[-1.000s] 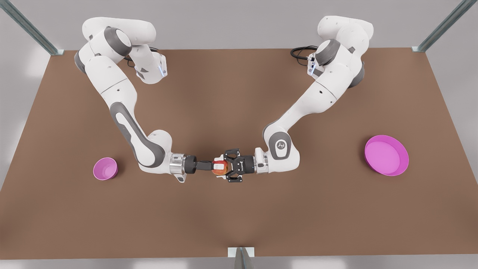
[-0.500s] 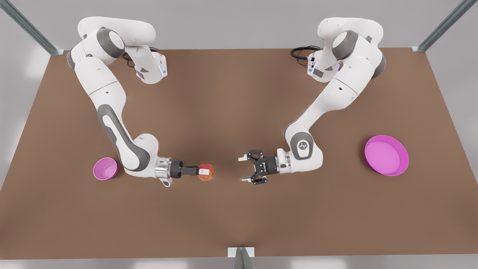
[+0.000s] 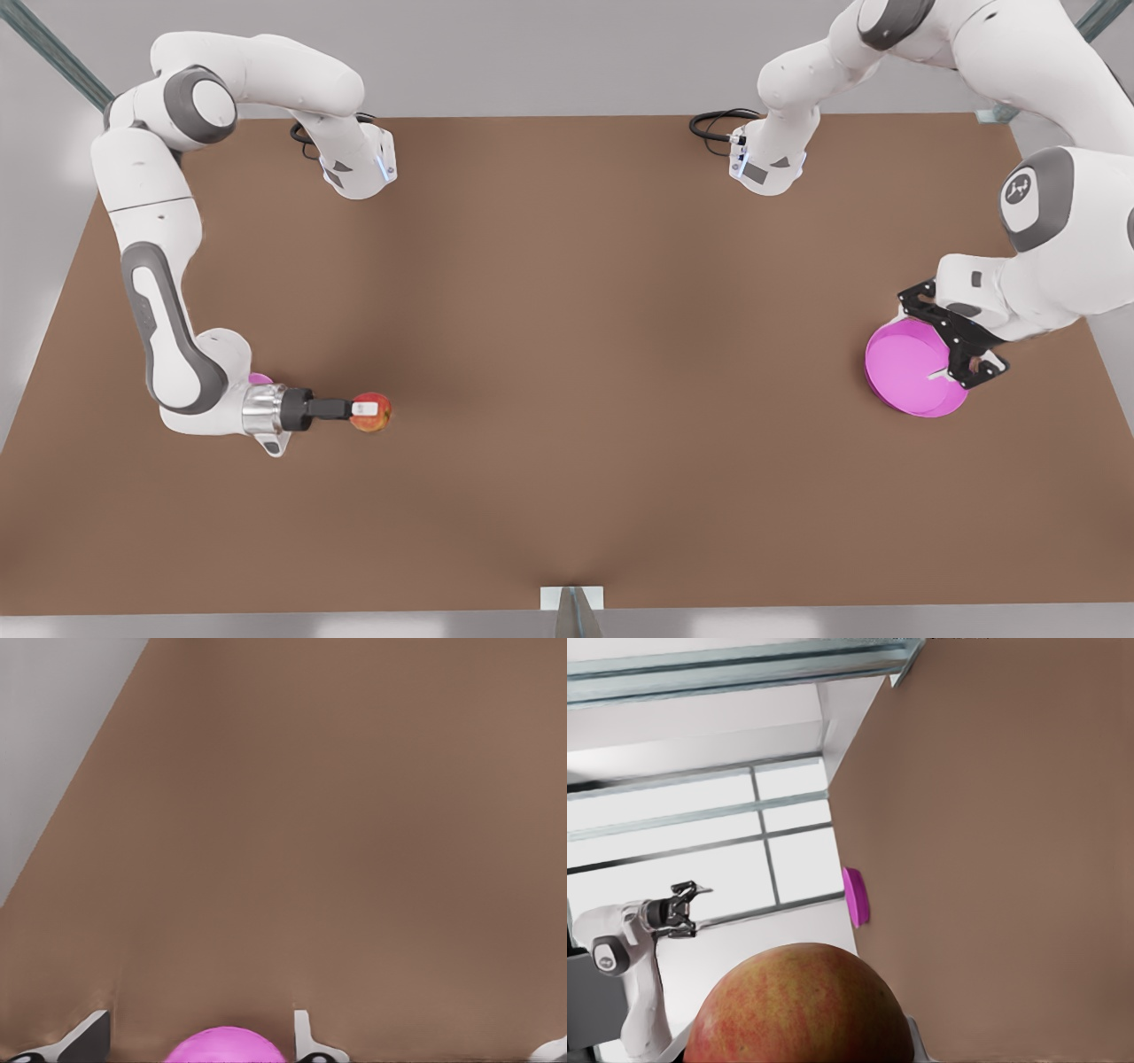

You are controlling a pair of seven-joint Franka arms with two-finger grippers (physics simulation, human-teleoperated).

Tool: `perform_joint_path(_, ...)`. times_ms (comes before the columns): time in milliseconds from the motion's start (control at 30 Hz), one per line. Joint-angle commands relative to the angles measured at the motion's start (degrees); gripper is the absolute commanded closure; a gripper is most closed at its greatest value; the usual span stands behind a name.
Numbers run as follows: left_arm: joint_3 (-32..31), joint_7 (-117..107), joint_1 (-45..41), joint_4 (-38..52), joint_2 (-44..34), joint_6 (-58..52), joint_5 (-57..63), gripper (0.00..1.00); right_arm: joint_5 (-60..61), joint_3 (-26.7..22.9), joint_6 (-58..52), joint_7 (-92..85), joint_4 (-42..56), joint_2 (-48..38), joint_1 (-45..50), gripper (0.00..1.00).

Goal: Use the left arm to pick up the apple from the plate, transfer it to the gripper of the right arm, and then use the right arm to place it into the bowl

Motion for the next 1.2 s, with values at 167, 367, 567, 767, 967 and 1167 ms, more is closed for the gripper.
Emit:
perform_joint_path(167,26.85,-72.73,-21.71,-10.60,-8.86,11.96,-6.56,0.00,-12.43,0.15,-8.50,-0.20,0.35,-0.07,-7.60,0.26)
perform_joint_path(367,26.76,-77.84,-21.54,-5.50,-4.29,12.67,-6.56,0.00,-18.84,0.06,-10.09,-3.72,2.63,0.02,-13.57,0.25)
perform_joint_path(567,26.76,-77.66,-21.36,-5.59,-4.29,12.23,-7.79,0.00,-22.01,-4.77,-18.61,-5.65,12.30,3.88,-14.10,0.25)
perform_joint_path(767,26.76,-77.75,-21.54,-5.50,-4.29,11.53,-7.88,0.00,-30.97,-5.66,-18.87,-6.71,13.53,4.24,-13.31,0.25)
perform_joint_path(967,26.68,-77.93,-21.45,-5.50,-4.29,11.53,-8.14,0.00,-37.04,-5.39,-14.74,-3.72,13.53,3.80,-12.34,0.25)
perform_joint_path(1167,26.76,-78.02,-21.45,-5.50,-4.38,11.35,-9.29,0.00,-42.23,-5.39,-9.56,-3.89,14.41,3.97,-12.78,0.25)
